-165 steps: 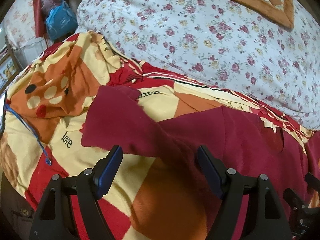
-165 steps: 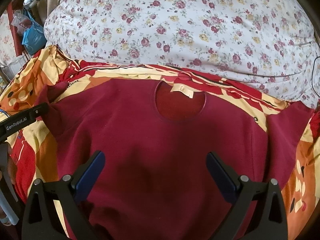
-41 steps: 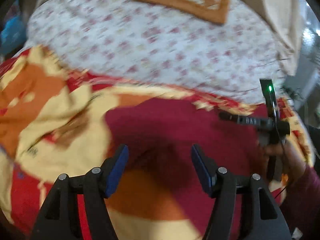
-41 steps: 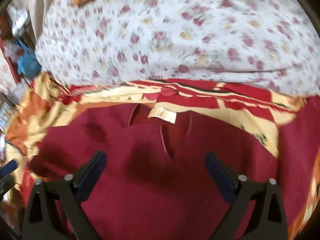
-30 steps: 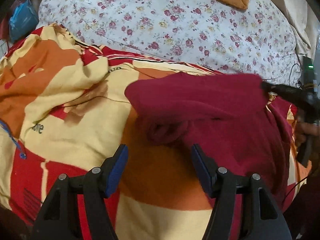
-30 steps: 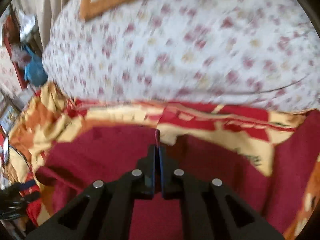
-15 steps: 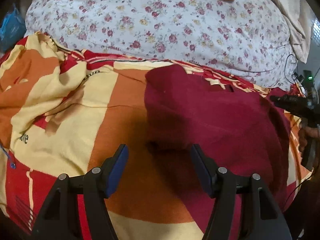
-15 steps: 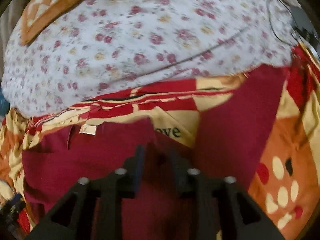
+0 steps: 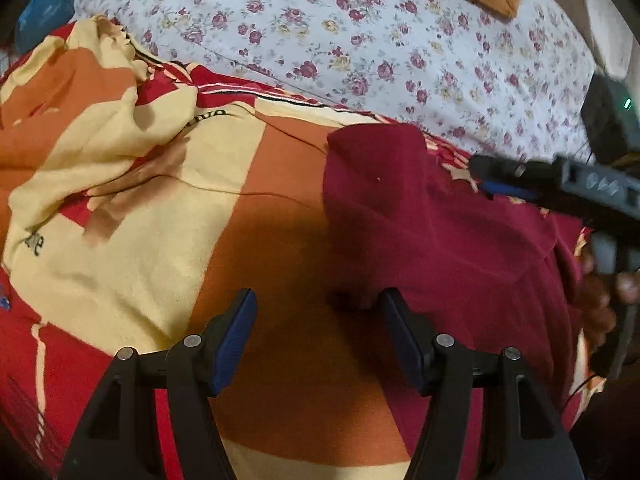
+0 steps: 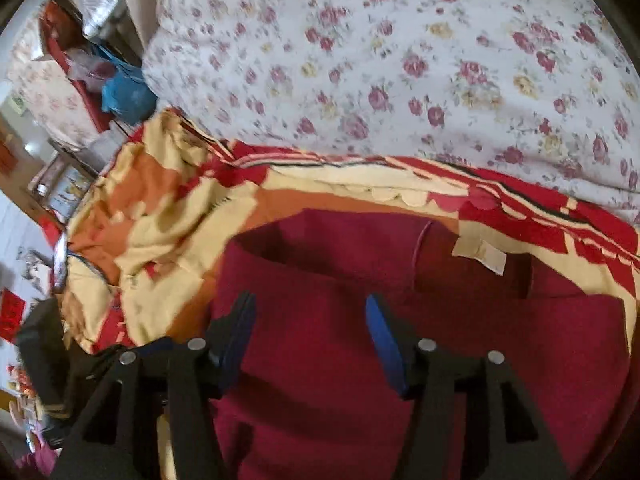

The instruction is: Fold small clothes

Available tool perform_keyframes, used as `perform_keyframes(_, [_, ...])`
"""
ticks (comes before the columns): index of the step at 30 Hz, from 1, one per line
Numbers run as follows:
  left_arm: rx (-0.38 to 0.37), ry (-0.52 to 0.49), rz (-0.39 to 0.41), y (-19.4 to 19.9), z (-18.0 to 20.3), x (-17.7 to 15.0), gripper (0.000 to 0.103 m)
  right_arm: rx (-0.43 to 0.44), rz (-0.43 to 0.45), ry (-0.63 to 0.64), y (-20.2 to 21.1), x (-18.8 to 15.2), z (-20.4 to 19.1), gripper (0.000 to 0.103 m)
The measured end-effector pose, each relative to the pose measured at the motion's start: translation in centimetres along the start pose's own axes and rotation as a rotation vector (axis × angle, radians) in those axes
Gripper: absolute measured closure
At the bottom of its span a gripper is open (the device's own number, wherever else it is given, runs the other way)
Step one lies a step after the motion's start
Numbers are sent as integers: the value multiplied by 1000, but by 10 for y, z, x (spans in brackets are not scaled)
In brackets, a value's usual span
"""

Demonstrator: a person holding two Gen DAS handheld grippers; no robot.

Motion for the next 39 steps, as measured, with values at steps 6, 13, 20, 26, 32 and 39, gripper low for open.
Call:
perform_keyframes(6, [-145,36,77,25,13,27,48,-62,-22,-20,7,-28,31,43])
perform_keyframes(13, [-61,-55,-56,-20,22,86,42,-19,-45,-80,21,-74,44,39])
perform_keyframes(20, [-105,-54,-140,-62,29,97,91,7,-34,-48,32,-91,31,34])
perform_keyframes(26, [-98,-110,-74,-63,34,142,103,66,-27,-52,29,-81,19,34])
perform_keyframes(32, [-68,-32,-142,-94,-2,148,100,59,-80,-47,4,-79,3,34])
perform_keyframes(39, [-100,64,-99,-61,-28,138,75,157,-24,66,11,-72,-49,34])
Point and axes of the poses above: each gripper's, at about its wrist camera, not at the fingertips, and y roughly against the way its jaws point, z to its right, x to its top, the point moved 7 cm from there along -y, roughly the way its jaws point, and after that the axes turned 10 degrees about -x, right-handed, at the moved point
